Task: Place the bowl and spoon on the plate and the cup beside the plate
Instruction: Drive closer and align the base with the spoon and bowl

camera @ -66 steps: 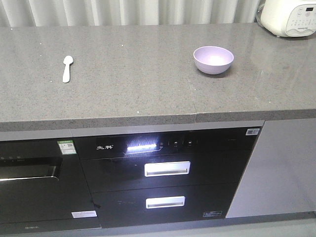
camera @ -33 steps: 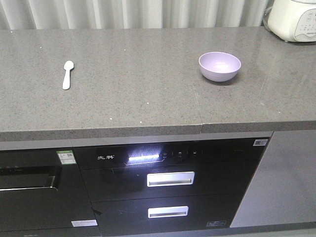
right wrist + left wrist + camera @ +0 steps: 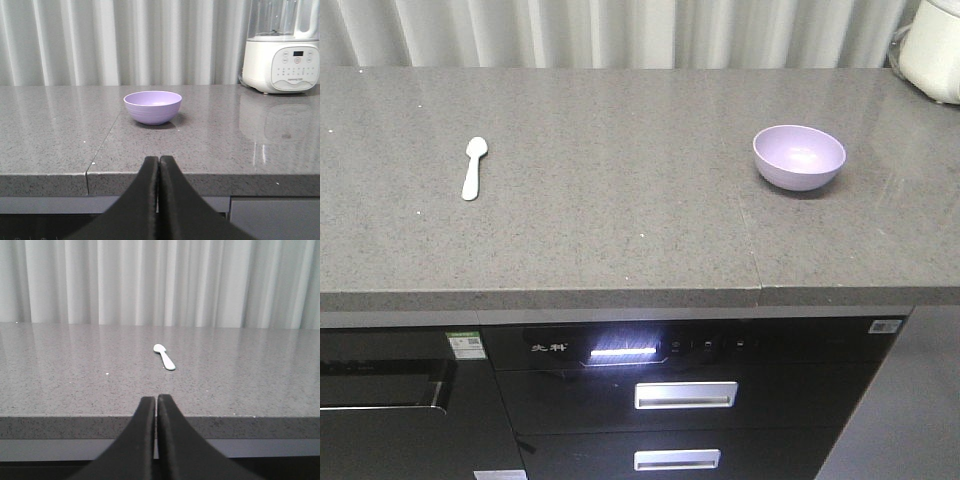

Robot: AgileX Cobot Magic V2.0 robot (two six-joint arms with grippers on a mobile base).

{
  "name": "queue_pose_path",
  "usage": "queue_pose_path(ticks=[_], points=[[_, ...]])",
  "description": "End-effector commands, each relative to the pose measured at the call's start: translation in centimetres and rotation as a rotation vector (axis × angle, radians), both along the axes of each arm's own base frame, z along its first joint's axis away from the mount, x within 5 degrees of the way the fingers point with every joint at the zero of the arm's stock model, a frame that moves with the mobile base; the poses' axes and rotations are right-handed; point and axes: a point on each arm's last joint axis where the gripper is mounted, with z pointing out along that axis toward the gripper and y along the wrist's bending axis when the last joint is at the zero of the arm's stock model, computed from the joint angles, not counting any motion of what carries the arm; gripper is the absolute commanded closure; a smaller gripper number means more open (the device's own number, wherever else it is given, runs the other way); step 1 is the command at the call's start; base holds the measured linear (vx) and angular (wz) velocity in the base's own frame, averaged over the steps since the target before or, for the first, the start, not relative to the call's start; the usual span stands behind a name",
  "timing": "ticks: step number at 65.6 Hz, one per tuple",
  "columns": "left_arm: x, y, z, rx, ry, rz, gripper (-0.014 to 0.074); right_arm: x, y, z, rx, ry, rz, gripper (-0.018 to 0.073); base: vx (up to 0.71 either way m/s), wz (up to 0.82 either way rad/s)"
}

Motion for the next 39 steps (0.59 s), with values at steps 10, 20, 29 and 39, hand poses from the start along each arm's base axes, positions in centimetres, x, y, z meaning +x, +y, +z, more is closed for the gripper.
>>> queue_pose_path(ticks=[10,20,29,39], points=[[-0.27,-0.04,1.36,-0.008,-0.109,-0.005,0.0603,-0.05,0.06,0.43,-0.010,-0.070,0.007,0.0568,0.11,0.07],[-0.27,-0.04,1.36,-0.008,-0.109,-0.005,0.0603,-0.05,0.06,0.43,-0.010,-0.070,0.007,0.0568,0.11,0.07],[-0.27,-0.04,1.36,-0.008,-0.109,-0.005,0.0603,-0.05,0.06,0.42,-0.010,-0.069,0.007,0.0568,0.12,0.05],[-0.27,-0.04,1.36,-0.008,-0.109,-0.005,0.0603,-0.05,0.06,0.42,-0.010,-0.069,0.007,0.0568,0.11,0.02]])
